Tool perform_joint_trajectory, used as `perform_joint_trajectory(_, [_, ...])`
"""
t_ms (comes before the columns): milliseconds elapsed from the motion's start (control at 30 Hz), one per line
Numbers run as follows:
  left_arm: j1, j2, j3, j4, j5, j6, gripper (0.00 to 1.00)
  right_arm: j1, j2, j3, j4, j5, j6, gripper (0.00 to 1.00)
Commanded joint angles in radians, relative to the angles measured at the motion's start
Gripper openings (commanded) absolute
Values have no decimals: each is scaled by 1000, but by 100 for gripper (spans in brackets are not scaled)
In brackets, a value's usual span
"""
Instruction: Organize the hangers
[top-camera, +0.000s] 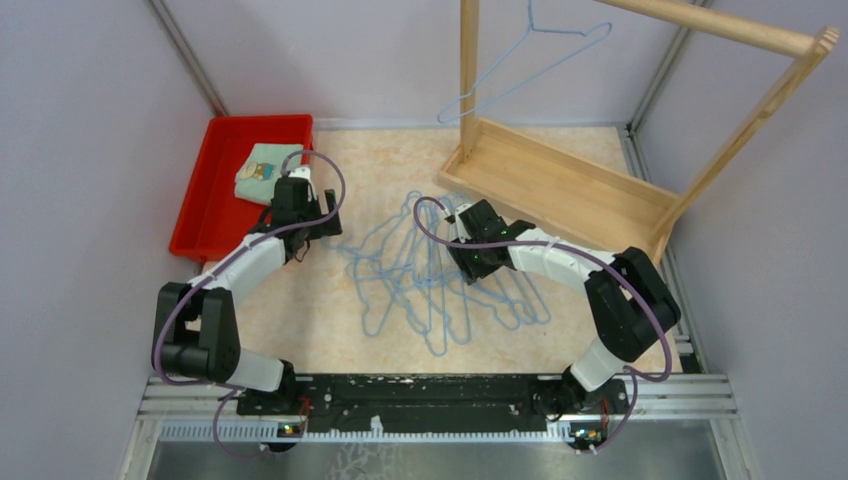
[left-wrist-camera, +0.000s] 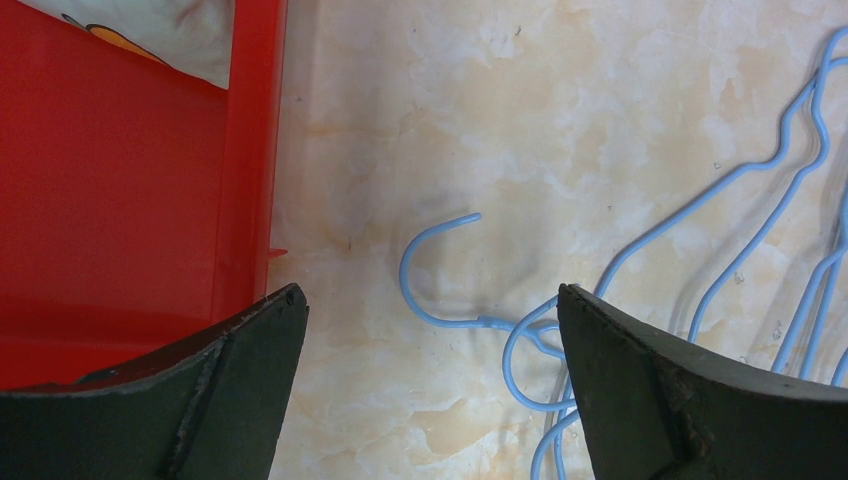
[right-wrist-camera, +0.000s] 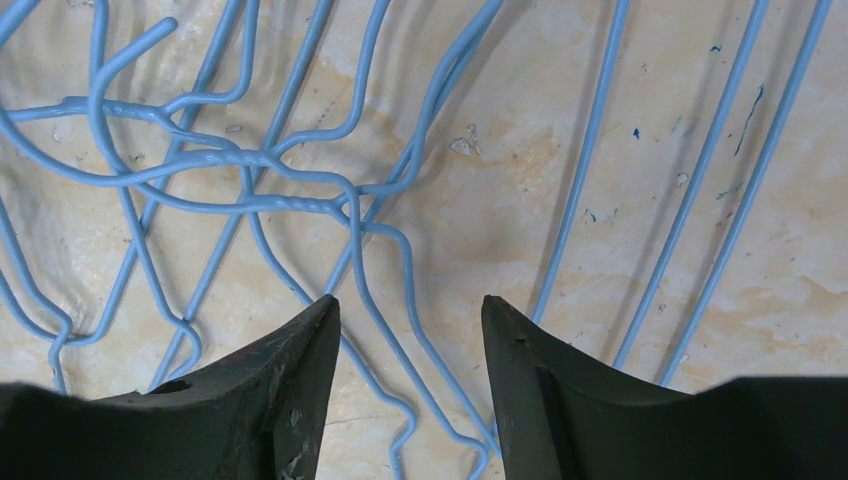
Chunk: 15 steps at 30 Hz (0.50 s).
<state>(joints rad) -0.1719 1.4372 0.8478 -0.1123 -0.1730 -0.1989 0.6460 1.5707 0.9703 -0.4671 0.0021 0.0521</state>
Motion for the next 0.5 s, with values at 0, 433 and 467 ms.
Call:
perform_joint_trajectory(0, [7,-26,-17,10,-6,-10,100,5,-58,48,-8,-61,-34,55])
perform_joint_trajectory(433, [6,-16,-20,14,-7,-12,100,23,-15,47,-3,-157,-28,48])
perform_joint_trajectory(467, [6,-15,-19,14,-7,-10,100,23,-9,48,1,-157,-26,48])
